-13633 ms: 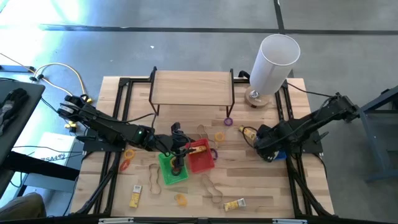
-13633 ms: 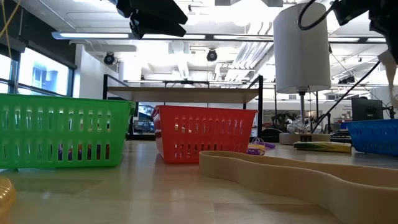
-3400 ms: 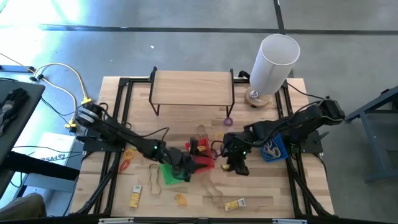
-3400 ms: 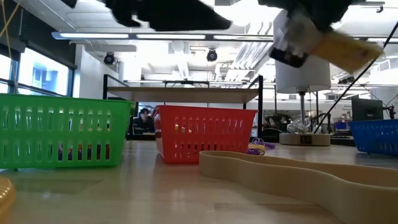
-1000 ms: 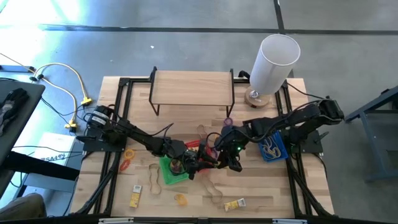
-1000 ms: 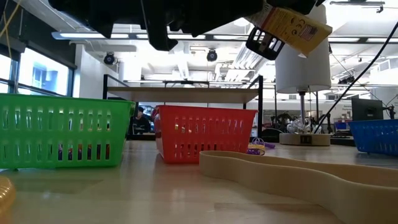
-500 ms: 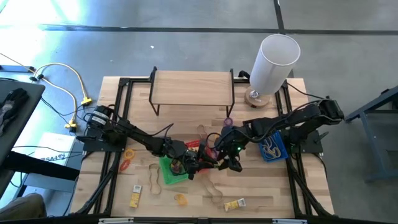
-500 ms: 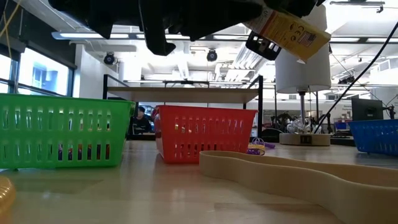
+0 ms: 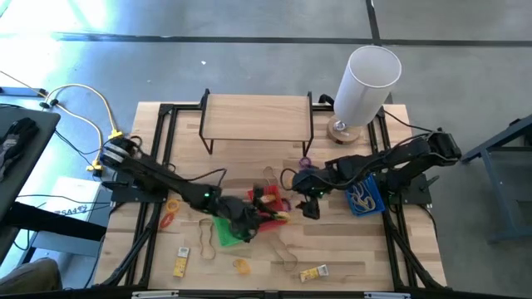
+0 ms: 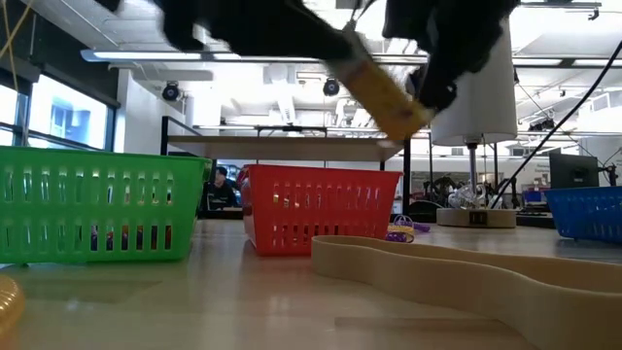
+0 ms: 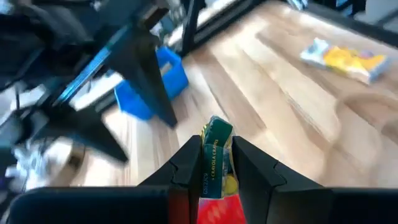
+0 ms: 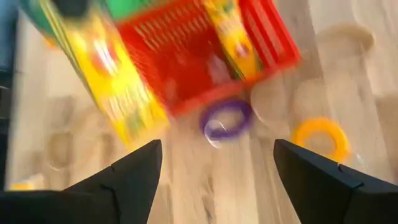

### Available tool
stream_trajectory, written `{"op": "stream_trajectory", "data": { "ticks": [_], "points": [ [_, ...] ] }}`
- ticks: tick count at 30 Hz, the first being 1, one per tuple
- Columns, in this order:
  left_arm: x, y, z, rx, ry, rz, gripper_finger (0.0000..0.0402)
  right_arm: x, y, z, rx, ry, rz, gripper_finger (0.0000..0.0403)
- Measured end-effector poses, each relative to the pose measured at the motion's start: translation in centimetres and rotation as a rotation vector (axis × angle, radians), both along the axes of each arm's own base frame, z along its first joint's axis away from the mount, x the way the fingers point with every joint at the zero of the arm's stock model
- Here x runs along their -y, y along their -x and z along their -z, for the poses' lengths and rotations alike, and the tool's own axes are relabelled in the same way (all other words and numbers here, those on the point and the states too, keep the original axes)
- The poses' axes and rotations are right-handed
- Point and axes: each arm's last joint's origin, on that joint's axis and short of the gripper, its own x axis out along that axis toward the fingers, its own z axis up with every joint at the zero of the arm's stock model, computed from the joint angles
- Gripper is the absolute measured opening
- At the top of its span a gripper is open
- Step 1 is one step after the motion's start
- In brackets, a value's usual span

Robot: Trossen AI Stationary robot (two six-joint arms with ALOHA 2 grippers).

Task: Pick & Place Office Desk Supplies
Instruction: Put the yellow crayon box into the red bin

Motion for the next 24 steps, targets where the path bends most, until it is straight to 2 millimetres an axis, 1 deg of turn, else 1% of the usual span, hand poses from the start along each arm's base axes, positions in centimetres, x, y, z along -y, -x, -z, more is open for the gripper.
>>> {"op": "stream_trajectory", "data": {
  "ticks": [2,4,6,8,11,14,17,19,24],
  "points": [
    [0.1,1.2,-1.1,-0.058,0.028,-0.026,0.0069,-0.1,0.2,0.1,-0.020,0.005,0.007,0.0297],
    [-0.1,2.4,-2.4,-0.110,0.100,-0.058,0.0069,-0.4,0.3,0.3,-0.025,0.004,-0.004,0.0296],
    [-0.7,3.4,-3.2,-0.153,0.188,-0.123,0.0069,-0.9,0.5,0.4,-0.031,0.008,-0.017,0.0296],
    [-1.5,3.9,-3.7,-0.165,0.285,-0.210,0.0070,-1.5,0.6,0.4,-0.023,0.016,-0.031,0.0297],
    [-2.6,4.0,-3.6,-0.191,0.409,-0.326,0.0073,-2.4,0.8,0.4,-0.015,0.034,-0.035,0.0298],
    [-3.1,3.8,-2.7,-0.233,0.480,-0.402,0.0074,-3.0,1.0,0.4,-0.016,0.035,-0.048,0.0298],
    [-3.0,3.7,-2.2,-0.266,0.550,-0.414,0.0074,-3.6,1.1,0.4,-0.014,0.036,-0.068,0.0298],
    [-2.8,3.4,-2.3,-0.274,0.630,-0.400,0.0075,-4.0,1.2,0.3,-0.012,0.033,-0.076,0.0298],
    [-3.5,3.2,-2.1,-0.314,0.771,-0.443,0.0076,-4.5,1.4,0.3,-0.013,0.022,-0.077,0.0298]
  ]
}}
